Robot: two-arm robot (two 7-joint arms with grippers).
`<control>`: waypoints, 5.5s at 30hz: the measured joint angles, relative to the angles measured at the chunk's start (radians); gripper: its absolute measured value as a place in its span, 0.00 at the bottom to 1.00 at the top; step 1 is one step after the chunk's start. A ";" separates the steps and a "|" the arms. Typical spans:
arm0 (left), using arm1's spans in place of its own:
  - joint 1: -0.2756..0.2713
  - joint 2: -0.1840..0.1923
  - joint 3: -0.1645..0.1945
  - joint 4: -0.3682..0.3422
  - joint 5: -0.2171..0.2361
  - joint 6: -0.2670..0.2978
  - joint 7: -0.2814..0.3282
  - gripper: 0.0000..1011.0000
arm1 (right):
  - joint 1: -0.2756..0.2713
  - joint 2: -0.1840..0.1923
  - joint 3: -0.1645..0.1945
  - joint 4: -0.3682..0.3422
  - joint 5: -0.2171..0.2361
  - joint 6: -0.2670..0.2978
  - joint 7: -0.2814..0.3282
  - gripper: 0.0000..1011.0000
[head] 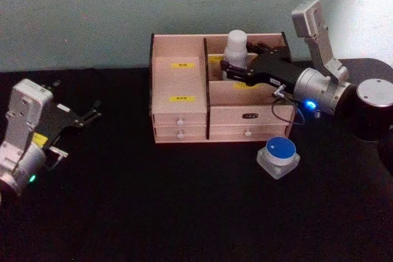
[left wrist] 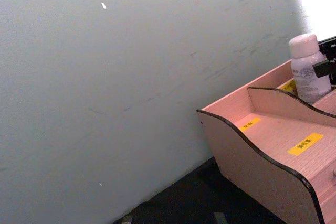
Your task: Pick up the facial cleanser and watermelon frost from the table and place them into the tiered storage box.
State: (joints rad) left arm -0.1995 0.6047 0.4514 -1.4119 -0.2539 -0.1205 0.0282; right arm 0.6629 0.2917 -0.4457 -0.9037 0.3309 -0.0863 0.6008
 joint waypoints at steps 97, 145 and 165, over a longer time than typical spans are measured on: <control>0.000 0.000 0.000 0.000 0.000 0.000 0.000 0.99 | -0.456 0.362 0.026 -0.602 0.127 0.412 -0.118 0.99; 0.000 0.000 0.000 0.000 0.000 0.000 0.000 0.99 | -0.456 0.374 0.040 -0.642 0.146 0.377 -0.086 0.71; 0.000 0.000 0.000 0.000 0.000 0.000 0.000 0.99 | -0.234 0.280 -0.051 -0.558 0.148 0.275 0.019 0.71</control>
State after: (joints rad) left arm -0.1995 0.6047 0.4514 -1.4120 -0.2539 -0.1205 0.0283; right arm 0.4293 0.5720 -0.4968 -1.4621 0.4791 0.1885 0.6198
